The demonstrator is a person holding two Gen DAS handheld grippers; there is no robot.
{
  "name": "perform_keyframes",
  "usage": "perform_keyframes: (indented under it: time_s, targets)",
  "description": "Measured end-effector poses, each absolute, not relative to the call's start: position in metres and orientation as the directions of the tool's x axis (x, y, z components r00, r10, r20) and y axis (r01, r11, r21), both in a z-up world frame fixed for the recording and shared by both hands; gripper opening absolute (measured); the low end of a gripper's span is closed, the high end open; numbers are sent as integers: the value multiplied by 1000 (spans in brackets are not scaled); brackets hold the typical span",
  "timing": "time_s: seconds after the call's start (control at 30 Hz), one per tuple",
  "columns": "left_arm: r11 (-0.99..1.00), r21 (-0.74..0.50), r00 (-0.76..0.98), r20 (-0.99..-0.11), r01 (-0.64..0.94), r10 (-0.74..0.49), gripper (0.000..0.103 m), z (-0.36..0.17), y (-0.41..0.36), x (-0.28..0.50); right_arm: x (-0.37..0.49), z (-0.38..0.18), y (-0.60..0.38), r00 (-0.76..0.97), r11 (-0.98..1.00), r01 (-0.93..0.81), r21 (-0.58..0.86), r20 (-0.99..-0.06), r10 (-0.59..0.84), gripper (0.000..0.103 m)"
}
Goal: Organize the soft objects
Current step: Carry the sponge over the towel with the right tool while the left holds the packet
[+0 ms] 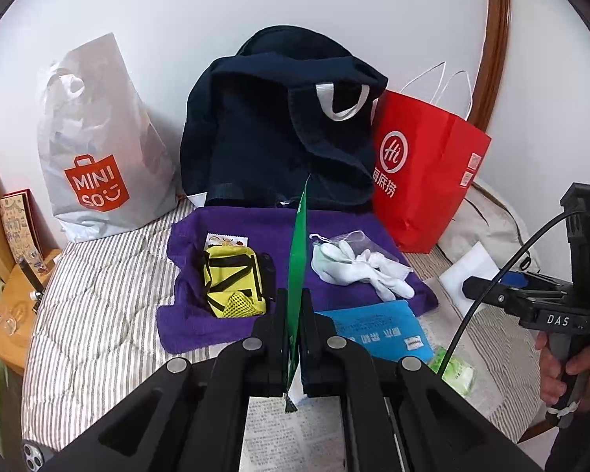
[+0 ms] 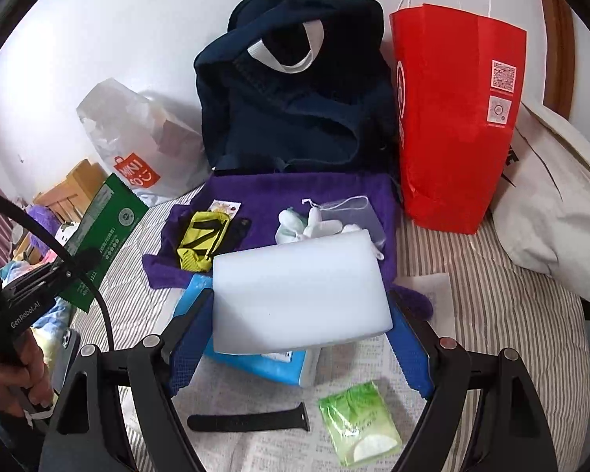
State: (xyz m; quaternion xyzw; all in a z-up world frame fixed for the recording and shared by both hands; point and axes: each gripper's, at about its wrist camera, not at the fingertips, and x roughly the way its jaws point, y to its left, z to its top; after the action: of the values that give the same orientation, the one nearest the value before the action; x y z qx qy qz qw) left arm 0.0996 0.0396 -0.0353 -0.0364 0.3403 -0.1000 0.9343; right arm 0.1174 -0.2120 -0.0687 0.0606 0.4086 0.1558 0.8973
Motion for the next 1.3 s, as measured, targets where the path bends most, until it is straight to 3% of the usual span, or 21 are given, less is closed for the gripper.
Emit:
perform_keyframes:
  time_s: [1.3]
  targets:
    - [983, -131, 679, -711, 129, -184, 5, -75, 58, 202, 245, -99, -198, 591, 967, -182, 180, -765, 254, 82]
